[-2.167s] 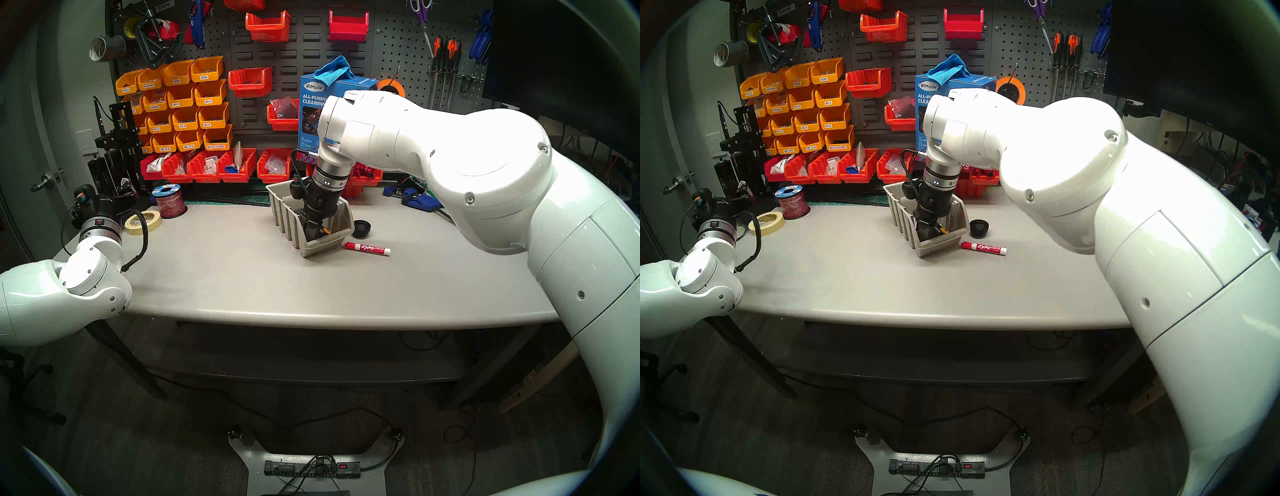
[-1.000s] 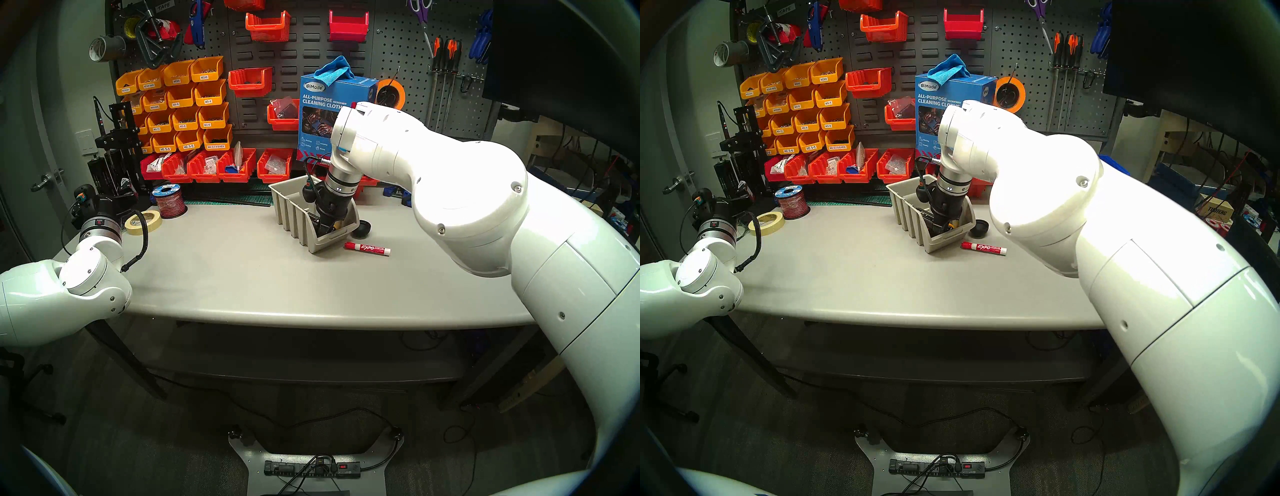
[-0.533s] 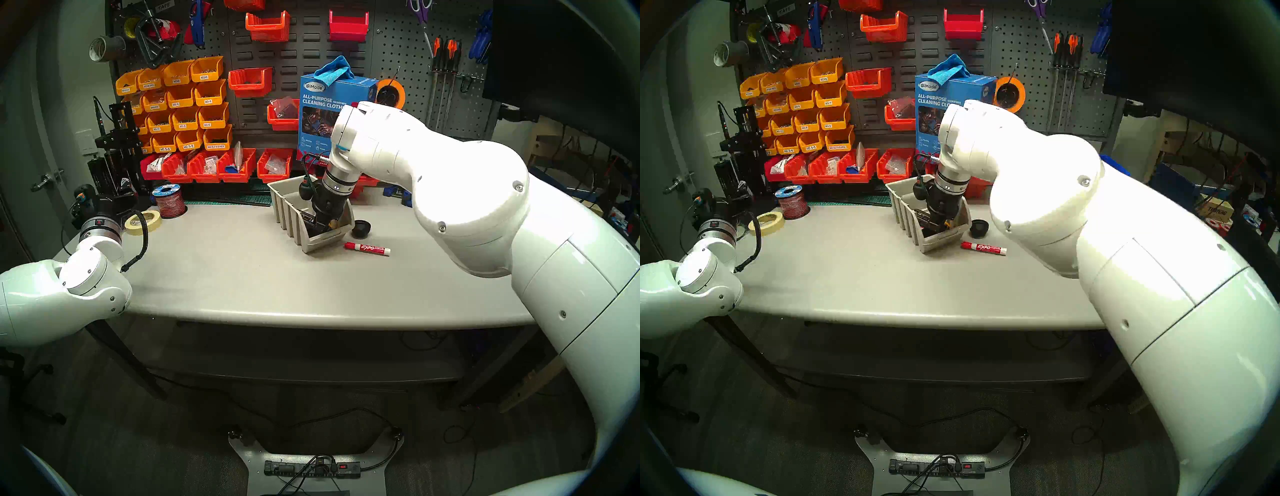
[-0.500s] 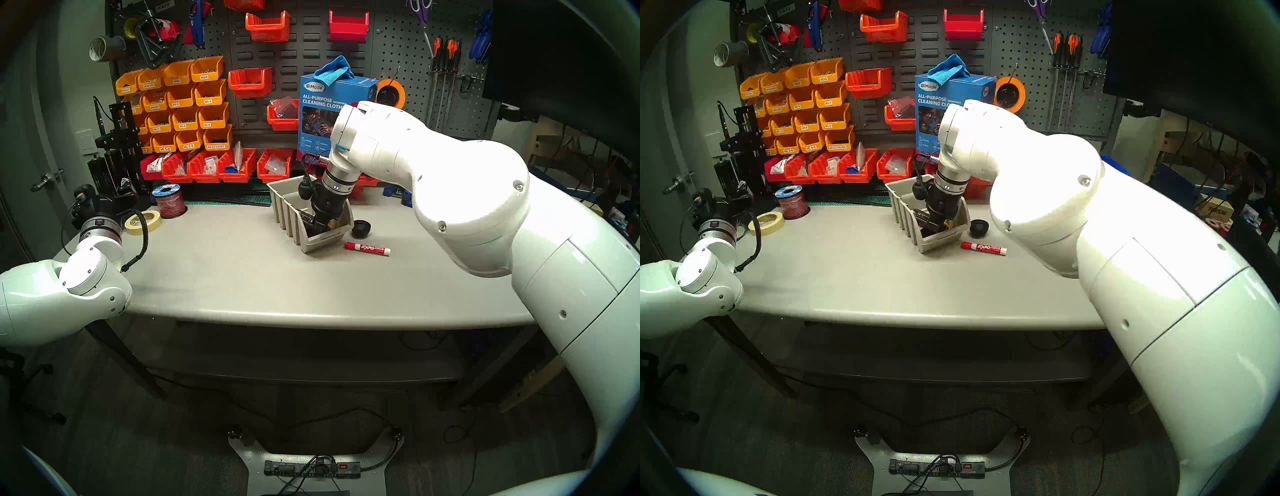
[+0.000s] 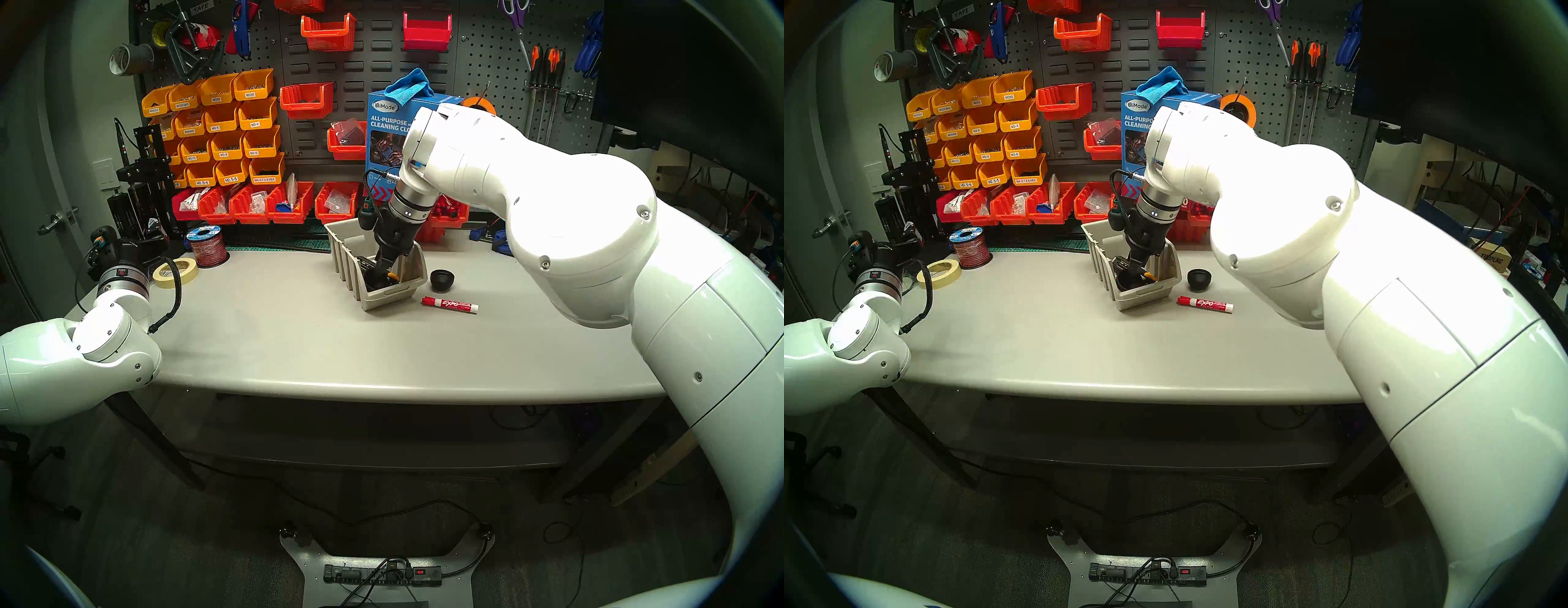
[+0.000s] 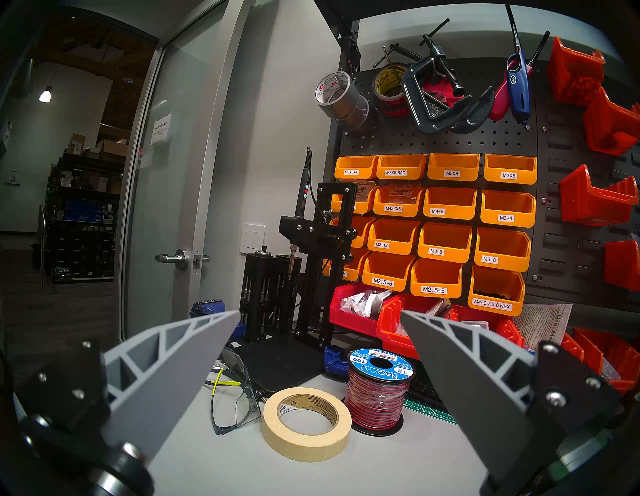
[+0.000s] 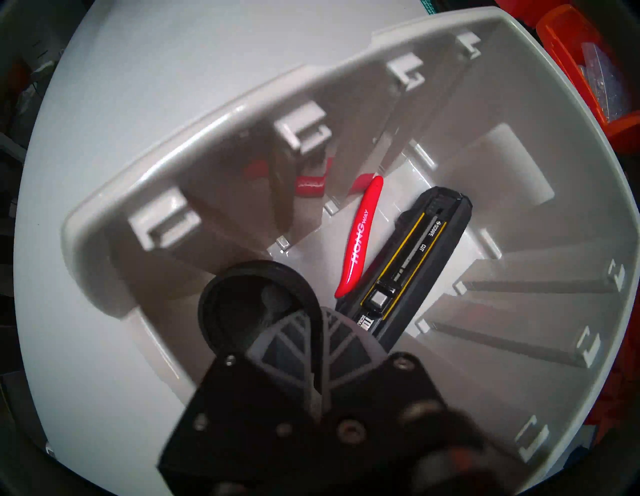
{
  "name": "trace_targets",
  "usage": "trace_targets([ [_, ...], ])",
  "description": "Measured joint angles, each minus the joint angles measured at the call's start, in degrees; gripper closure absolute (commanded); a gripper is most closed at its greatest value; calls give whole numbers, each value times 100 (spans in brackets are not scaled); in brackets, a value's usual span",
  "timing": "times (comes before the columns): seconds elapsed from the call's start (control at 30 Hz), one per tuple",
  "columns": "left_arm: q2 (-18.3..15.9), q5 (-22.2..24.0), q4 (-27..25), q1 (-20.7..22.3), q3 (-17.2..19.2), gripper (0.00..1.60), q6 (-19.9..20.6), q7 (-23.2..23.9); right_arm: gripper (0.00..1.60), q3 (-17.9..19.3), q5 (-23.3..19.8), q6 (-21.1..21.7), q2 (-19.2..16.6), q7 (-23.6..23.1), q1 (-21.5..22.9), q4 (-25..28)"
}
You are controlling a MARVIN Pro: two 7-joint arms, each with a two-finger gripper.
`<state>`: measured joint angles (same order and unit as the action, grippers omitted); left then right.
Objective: Take out tools from the storage box
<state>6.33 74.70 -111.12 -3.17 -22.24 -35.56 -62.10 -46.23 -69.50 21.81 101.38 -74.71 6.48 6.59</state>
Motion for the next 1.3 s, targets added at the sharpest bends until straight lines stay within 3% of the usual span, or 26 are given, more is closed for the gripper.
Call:
trace_targets([
  [0.4, 0, 0, 0, 0, 0, 0, 0, 0, 160, -18, 14, -37, -48, 98, 31, -13],
  [0.83, 0, 0, 0, 0, 0, 0, 0, 0, 160, 17, 8, 0, -163, 365, 344, -15],
  [1.3, 0, 0, 1, 0, 0, 0, 0, 0, 160, 89, -38, 324, -588, 459, 736, -17],
])
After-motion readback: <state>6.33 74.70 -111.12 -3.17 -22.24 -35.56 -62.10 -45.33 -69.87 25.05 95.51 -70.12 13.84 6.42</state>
